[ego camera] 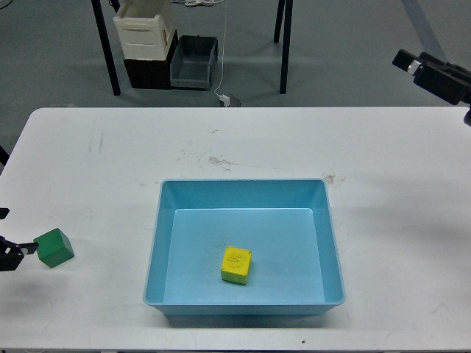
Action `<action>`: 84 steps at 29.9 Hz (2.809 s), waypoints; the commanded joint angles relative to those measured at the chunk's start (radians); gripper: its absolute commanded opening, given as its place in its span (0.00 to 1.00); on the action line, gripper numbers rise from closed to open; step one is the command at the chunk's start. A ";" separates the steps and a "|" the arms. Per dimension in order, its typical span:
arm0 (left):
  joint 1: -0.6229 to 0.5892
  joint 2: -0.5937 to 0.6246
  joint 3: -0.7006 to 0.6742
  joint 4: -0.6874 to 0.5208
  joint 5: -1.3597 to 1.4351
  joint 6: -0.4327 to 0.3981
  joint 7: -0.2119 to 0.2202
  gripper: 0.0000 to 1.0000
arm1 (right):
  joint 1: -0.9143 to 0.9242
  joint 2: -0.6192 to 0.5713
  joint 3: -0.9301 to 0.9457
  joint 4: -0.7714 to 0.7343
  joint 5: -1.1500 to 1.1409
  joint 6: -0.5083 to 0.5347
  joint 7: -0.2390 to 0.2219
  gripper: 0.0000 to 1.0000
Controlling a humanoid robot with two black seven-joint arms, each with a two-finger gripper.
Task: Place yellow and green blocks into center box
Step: 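Withdraw the right gripper up and away from the box, then lower the left gripper onto the green cube and close it, then lift the green cube with the left gripper and lower it into the box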
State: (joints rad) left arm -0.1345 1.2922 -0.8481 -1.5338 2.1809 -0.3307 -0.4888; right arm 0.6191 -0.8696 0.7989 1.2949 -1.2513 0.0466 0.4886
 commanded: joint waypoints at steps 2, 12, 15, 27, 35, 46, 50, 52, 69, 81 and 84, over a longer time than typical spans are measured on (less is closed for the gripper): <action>-0.002 -0.017 0.024 0.011 0.001 -0.002 0.000 1.00 | -0.064 -0.032 0.002 -0.005 0.104 -0.001 0.000 0.97; -0.048 -0.123 0.040 0.079 0.001 -0.002 0.000 1.00 | -0.133 -0.031 -0.001 -0.003 0.107 -0.050 0.000 0.97; -0.077 -0.142 0.069 0.090 0.001 -0.002 0.000 1.00 | -0.133 -0.031 -0.001 -0.003 0.107 -0.050 0.000 0.97; -0.281 -0.203 0.328 0.198 0.001 0.002 0.000 1.00 | -0.164 -0.031 0.002 -0.003 0.107 -0.065 0.000 0.97; -0.286 -0.224 0.346 0.218 0.001 0.010 0.000 0.92 | -0.173 -0.031 -0.001 -0.003 0.107 -0.071 0.000 0.97; -0.284 -0.238 0.348 0.265 0.001 0.035 0.000 0.43 | -0.176 -0.026 0.002 -0.003 0.107 -0.088 0.000 0.97; -0.286 -0.237 0.357 0.271 0.001 0.059 0.000 0.37 | -0.176 -0.023 0.002 -0.003 0.107 -0.099 0.000 0.97; -0.284 -0.229 0.365 0.274 0.001 0.076 0.000 0.37 | -0.176 -0.023 0.000 -0.003 0.107 -0.100 0.000 0.97; -0.625 -0.217 0.360 0.067 -0.078 0.104 0.000 0.36 | -0.254 0.007 -0.010 -0.037 0.105 -0.224 0.000 0.97; -0.784 -0.437 0.503 -0.063 -0.095 -0.006 0.000 0.37 | -0.318 0.041 -0.010 -0.052 0.105 -0.266 0.000 0.97; -0.888 -0.528 0.636 -0.052 -0.058 -0.092 0.000 0.37 | -0.320 0.060 -0.010 -0.059 0.104 -0.269 0.000 0.97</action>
State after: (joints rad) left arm -0.9252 0.8528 -0.3383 -1.5947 2.0892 -0.3407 -0.4888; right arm 0.3028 -0.8256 0.7885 1.2421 -1.1460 -0.2176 0.4887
